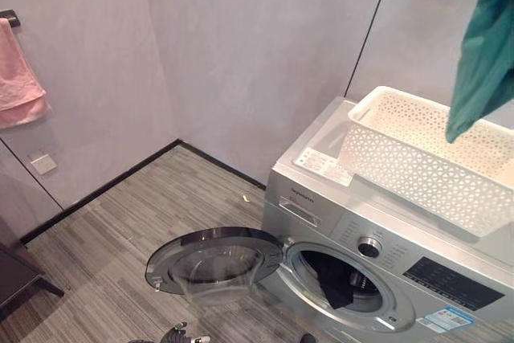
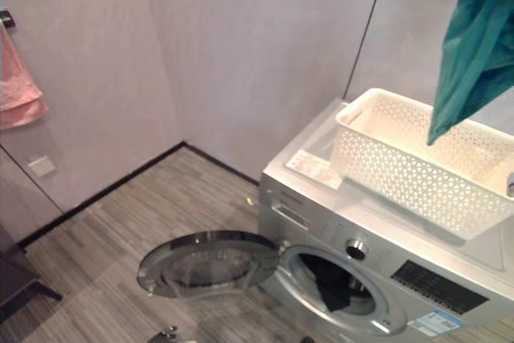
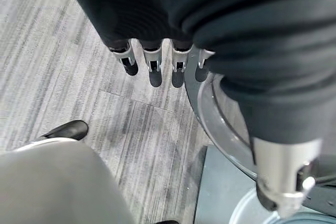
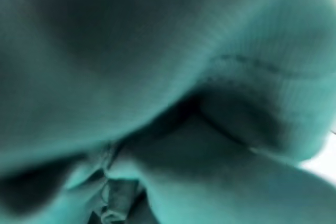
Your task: Grab the laundry basket,head to the washer,open it,put in the laundry and shut it.
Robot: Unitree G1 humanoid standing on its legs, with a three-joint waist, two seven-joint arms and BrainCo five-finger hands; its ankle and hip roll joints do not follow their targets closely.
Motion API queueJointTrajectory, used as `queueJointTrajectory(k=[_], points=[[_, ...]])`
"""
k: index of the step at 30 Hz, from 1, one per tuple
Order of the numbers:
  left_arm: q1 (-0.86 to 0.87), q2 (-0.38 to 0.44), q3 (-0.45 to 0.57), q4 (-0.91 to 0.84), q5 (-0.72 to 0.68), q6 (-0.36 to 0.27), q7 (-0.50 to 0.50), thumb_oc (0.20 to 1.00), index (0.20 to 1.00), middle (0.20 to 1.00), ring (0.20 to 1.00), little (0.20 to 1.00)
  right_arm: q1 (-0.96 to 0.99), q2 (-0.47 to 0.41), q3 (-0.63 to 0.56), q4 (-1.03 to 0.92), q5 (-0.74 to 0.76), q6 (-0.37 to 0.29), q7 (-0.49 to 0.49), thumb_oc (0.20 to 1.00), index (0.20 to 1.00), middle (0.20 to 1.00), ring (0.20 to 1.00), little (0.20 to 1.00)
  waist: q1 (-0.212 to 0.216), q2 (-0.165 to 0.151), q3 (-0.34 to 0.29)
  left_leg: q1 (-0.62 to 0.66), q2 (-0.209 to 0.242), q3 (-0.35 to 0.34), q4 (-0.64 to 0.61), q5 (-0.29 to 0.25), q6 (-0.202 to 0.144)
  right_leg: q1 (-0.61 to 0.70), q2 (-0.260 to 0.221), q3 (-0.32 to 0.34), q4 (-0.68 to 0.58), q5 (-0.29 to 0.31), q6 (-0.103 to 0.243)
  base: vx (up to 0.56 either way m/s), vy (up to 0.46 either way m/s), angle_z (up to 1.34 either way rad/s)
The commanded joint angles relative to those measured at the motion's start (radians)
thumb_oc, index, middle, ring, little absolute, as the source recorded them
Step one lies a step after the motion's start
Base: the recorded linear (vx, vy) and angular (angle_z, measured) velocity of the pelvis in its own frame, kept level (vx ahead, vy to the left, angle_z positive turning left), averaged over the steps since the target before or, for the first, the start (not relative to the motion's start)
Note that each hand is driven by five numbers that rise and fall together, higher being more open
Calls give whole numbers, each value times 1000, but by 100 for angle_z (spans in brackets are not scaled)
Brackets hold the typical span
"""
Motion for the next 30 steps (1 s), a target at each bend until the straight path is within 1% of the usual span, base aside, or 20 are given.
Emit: queueJointTrajectory(k=[1,2,4,5,13,15,16,17,18,21,22,23,30], points=[[-30,0,-14,29,7,-14,12,1000,1000,1000,1000,1000,-29,-28,-69,-69,-32,-10,-60,200,200,200,200,200,30,-37,-18,99,-8,-24,18,-137,86,-162,-73,27,105,14,68,-6,-12,-4],[-29,3,-12,32,10,-14,12,1000,1000,1000,1000,1000,9,-26,-109,-102,-41,-9,-58,200,200,200,200,200,28,-38,-19,99,-8,-24,17,-137,86,-163,-73,26,105,14,68,-7,-8,-5],[-27,2,-8,30,10,-13,12,1000,1000,1000,1000,1000,33,-23,-131,-123,-47,-11,-59,200,200,200,200,200,27,-36,-19,100,-9,-23,17,-138,87,-163,-74,27,106,15,68,-11,-5,-7],[-24,-1,1,34,16,-13,11,1000,1000,1000,1000,1000,83,-12,-180,-187,-59,-21,-59,200,200,200,200,200,22,-29,-18,103,-12,-21,15,-138,87,-167,-75,28,105,17,69,-15,-10,-10],[-29,-7,23,31,21,-10,20,1000,1000,1000,1000,1000,219,55,-302,-378,-97,-39,-44,200,200,200,200,200,18,-24,-15,101,-14,-18,12,-133,88,-173,-76,27,106,19,67,-6,-4,-6],[-33,-25,39,27,27,-9,25,1000,1000,1000,1000,1000,309,143,-354,-515,-126,-61,-13,200,200,200,200,200,16,-16,-10,101,-15,-16,11,-131,90,-175,-77,25,107,19,65,0,0,0],[-32,-24,41,28,28,-8,26,1000,1000,1000,1000,1000,324,153,-366,-532,-131,-57,-6,200,200,200,200,200,14,-17,-12,102,-15,-15,11,-131,90,-175,-76,25,108,19,65,-8,-8,-3],[-34,-32,48,33,33,-8,27,1000,1000,1000,1000,1000,380,201,-386,-595,-136,-73,21,200,200,200,200,200,11,-15,-9,103,-16,-12,11,-132,91,-177,-76,26,109,19,64,-4,-1,-4],[-33,-30,48,34,34,-8,28,1000,1000,1000,1000,1000,390,207,-395,-604,-138,-71,25,200,200,200,200,200,12,-17,-10,103,-15,-12,10,-132,91,-177,-76,27,109,18,64,-7,-3,-3],[-36,-40,59,41,46,-8,30,1000,1000,1000,1000,1000,466,280,-409,-691,-120,-103,72,200,200,200,200,200,10,-14,-7,105,-17,-6,11,-132,93,-180,-75,30,113,17,63,-2,-1,-1],[-35,-38,62,42,51,-9,32,1000,1000,1000,1000,1000,498,310,-415,-725,-109,-109,93,200,200,200,200,200,10,-16,-8,105,-18,-4,11,-133,94,-182,-74,33,113,17,63,-4,2,-8],[-39,-42,72,40,56,-11,31,1000,1000,1000,1000,1000,551,351,-410,-767,-82,-129,134,200,200,200,200,200,4,-13,-5,106,-20,0,11,-133,95,-184,-73,37,115,17,63,-3,3,-12],[-39,-44,101,37,62,-20,32,1000,1000,1000,1000,1000,723,437,-455,-879,-10,-167,204,200,200,200,200,200,-11,-12,0,109,-23,11,9,-134,97,-196,-70,48,117,18,64,-2,5,-4]])
